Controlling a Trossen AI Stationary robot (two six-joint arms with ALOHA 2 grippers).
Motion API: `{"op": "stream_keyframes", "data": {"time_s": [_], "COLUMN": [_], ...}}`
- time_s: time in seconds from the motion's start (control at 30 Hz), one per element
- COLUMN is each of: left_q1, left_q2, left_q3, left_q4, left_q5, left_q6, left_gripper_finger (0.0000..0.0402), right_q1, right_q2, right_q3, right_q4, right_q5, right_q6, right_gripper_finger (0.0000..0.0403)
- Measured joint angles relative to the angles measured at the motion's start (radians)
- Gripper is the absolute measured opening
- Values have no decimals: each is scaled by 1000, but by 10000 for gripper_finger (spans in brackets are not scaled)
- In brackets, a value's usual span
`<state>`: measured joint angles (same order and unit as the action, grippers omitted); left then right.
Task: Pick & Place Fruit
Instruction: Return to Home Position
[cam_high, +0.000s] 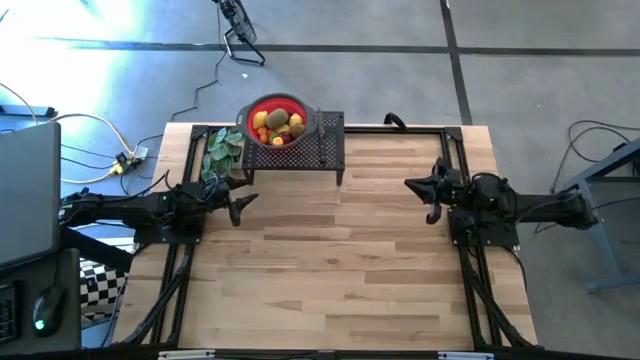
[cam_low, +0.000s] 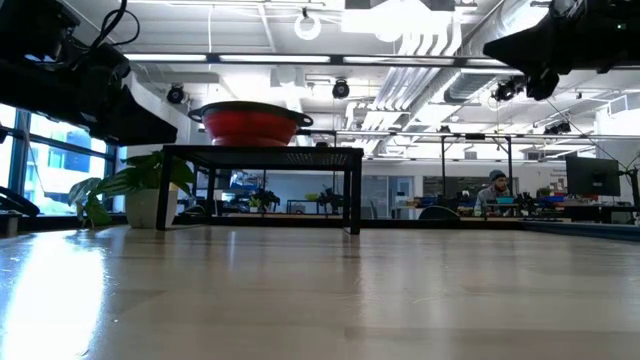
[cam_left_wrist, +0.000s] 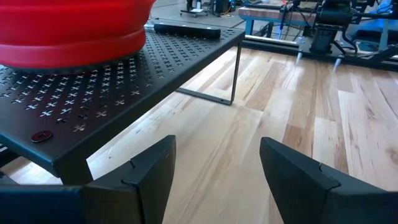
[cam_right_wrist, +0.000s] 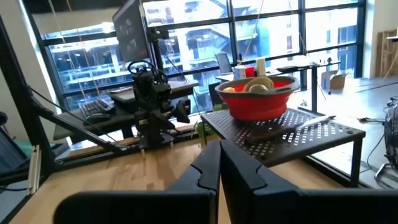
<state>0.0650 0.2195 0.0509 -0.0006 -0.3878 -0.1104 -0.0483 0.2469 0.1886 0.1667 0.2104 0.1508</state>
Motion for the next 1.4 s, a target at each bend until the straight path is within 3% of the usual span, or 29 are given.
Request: {"op": "stream_keyframes", "data": {"time_s": [0.6, 0.97, 1.4], "left_q1": [0, 0, 0], "left_q2": [0, 0, 0], "left_q3": [-1, -1, -2], "left_q4": [-1, -1, -1], "left_q5": [0, 0, 0], "left_q6": [0, 0, 0], "left_gripper_finger": [228, 228, 228], "right_q1": [0, 0, 0], "right_q2": [-204, -240, -239], "right_q3": [1, 0, -180], "right_q4": [-270, -308, -72], "right_q5": [-1, -60, -84], "right_q6": [40, 45, 62], "right_gripper_finger": [3, 4, 4]}}
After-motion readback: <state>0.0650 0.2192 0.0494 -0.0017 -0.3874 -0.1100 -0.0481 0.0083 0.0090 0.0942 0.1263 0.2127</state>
